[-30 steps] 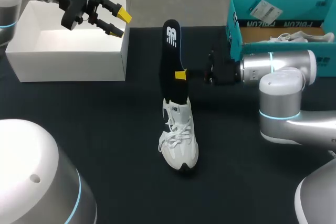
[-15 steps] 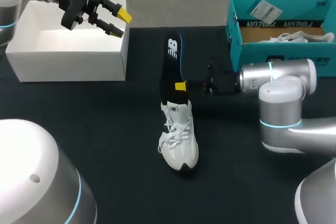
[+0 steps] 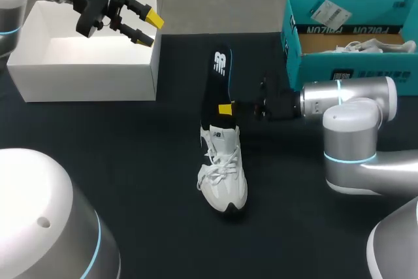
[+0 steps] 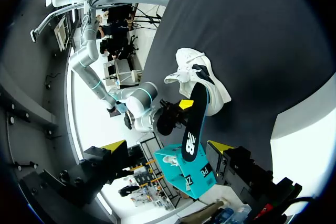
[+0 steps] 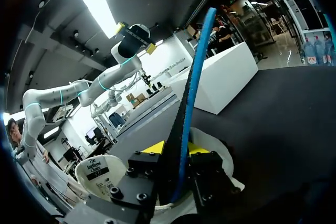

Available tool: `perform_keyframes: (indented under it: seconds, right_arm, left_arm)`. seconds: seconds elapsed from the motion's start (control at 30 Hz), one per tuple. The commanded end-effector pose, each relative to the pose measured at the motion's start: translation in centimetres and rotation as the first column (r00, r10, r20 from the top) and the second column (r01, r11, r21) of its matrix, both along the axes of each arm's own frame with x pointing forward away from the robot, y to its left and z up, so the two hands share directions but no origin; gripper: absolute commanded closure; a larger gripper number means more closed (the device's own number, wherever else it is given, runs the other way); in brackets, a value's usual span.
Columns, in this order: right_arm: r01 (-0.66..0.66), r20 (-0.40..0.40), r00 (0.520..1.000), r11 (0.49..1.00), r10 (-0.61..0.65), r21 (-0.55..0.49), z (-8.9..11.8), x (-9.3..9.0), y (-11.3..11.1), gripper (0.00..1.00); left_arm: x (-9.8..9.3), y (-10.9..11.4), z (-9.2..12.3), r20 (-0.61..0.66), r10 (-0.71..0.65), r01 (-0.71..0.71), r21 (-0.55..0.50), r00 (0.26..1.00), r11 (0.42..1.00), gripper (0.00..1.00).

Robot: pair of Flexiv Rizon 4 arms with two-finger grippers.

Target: Take the shoe out of the shoebox, open the shoe tongue, remove and reinsert the insole, then place the shoe into the shoebox

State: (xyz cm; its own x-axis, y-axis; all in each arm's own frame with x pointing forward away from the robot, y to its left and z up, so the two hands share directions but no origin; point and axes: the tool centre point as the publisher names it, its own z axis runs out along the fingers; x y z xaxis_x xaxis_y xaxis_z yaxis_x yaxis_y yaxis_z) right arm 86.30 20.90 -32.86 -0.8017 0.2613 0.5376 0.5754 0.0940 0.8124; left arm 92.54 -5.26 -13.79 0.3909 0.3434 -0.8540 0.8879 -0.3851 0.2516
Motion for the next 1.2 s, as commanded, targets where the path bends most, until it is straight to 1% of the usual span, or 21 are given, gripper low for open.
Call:
perform_keyframes:
  seconds: [0.03,0.1,0.17,0.23,0.3,0.33,0.37,0.43,0.63,0.87,1.07,1.2]
  right_arm:
    - [-0.006,0.01,1.0,1.0,0.006,-0.019,1.1,0.5,-0.1,0.57]
    - [-0.012,0.024,1.0,1.0,0.013,-0.026,1.6,0.8,-0.1,0.56]
    - [-0.017,0.034,0.999,0.999,0.019,-0.034,2.0,1.2,-0.2,0.58]
    - [-0.024,0.042,0.999,0.999,0.026,-0.042,2.5,1.6,-0.2,0.61]
    - [-0.028,0.045,0.999,0.999,0.03,-0.046,2.6,1.7,-0.2,0.68]
    - [-0.029,0.046,0.998,0.998,0.031,-0.048,2.6,1.7,-0.2,0.91]
    - [-0.036,0.047,0.998,0.998,0.038,-0.051,2.6,1.8,-0.2,1.0]
    - [-0.045,0.043,0.998,0.998,0.047,-0.054,2.5,1.8,-0.1,1.0]
    - [-0.075,-0.003,0.997,0.995,0.075,-0.072,1.4,1.6,0.1,1.0]
    - [-0.088,-0.056,0.995,0.991,0.083,-0.101,0.4,0.5,0.1,1.0]
    - [-0.087,-0.085,0.993,0.991,0.078,-0.099,-0.3,-0.5,-0.1,1.0]
    - [-0.096,-0.108,0.99,0.991,0.086,-0.095,-0.6,-1.1,0.2,1.0]
  left_arm:
    - [0.0,0.0,0.0,0.002,0.0,0.0,0.003,1.0,1.0,0.0]
    - [0.0,0.0,0.0,0.002,0.0,0.0,0.003,1.0,1.0,0.0]
    - [0.0,0.0,0.0,0.002,0.0,0.0,0.003,1.0,1.0,0.0]
    - [0.0,0.0,0.0,0.002,0.0,0.0,0.003,1.0,1.0,0.0]
    - [0.0,0.0,0.0,0.002,0.0,0.0,0.003,1.0,1.0,0.0]
    - [0.0,0.0,0.0,0.002,0.0,0.0,0.003,1.0,1.0,0.0]
    - [0.0,0.0,0.0,0.002,0.0,0.0,0.003,1.0,1.0,0.0]
    - [0.0,0.0,0.0,0.002,0.0,0.0,0.003,1.0,1.0,0.0]
    - [0.0,0.0,0.0,0.002,0.0,0.0,0.003,1.0,1.0,0.0]
    - [0.0,0.0,0.0,0.002,0.0,0.0,0.003,1.0,1.0,0.0]
    - [0.0,0.0,0.0,0.002,0.0,0.0,0.003,1.0,1.0,0.0]
    - [0.0,0.0,0.0,0.002,0.0,0.0,0.003,1.0,1.0,0.0]
